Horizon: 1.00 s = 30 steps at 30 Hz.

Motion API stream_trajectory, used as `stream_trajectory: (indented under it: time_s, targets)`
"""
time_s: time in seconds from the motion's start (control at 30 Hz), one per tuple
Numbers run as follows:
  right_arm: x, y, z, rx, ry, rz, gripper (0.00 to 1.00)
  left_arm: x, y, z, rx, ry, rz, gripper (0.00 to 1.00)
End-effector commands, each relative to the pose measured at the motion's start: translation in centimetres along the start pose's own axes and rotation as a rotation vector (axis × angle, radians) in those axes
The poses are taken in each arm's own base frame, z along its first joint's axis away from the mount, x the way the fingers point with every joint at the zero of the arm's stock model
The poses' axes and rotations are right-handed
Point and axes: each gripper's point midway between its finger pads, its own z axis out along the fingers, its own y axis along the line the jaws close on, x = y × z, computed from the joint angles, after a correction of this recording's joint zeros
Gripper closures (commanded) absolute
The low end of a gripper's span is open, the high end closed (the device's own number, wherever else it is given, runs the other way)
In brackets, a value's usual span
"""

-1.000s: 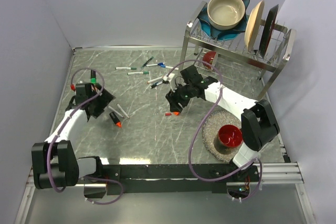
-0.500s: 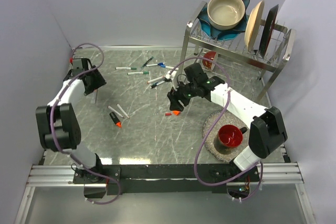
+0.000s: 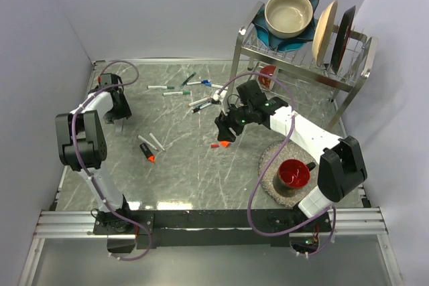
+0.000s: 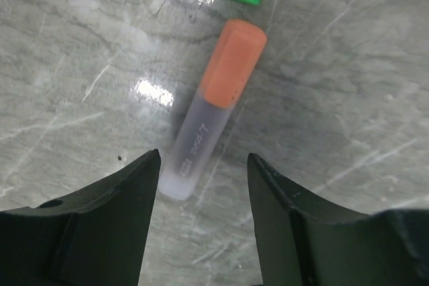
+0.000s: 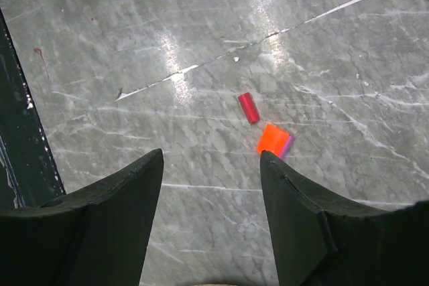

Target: Open the pen caps

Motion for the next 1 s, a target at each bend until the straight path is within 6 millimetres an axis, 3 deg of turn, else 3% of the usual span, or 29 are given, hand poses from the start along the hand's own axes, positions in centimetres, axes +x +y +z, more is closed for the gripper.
stream_trajectory:
  time_s: [0.0,0.43,0.8,0.97]
  targets:
    - [-0.7,0.0,-0.9,0.001,-0.033,-0.02,0.32,-1.0,0.2,0.2,-0.012,-0.004,0.055,0.39]
    - [-1.1,0.2,-1.5,-0.004,-0.055,-0.027,0.32,1.1,-0.5,1.5,0.042,0.078,0.055,0.46]
    - [-1.6,0.3,-2.3,0.001,-0.079,-0.039,0.32,3.0,-1.6,1.1,0.115,0.123,0.034,0.62]
    - [-1.6,0.2,-2.5,0.003,-0.083,-0.039,0.32,3.4,-1.7,1.0,0.116,0.125,0.034,0.75]
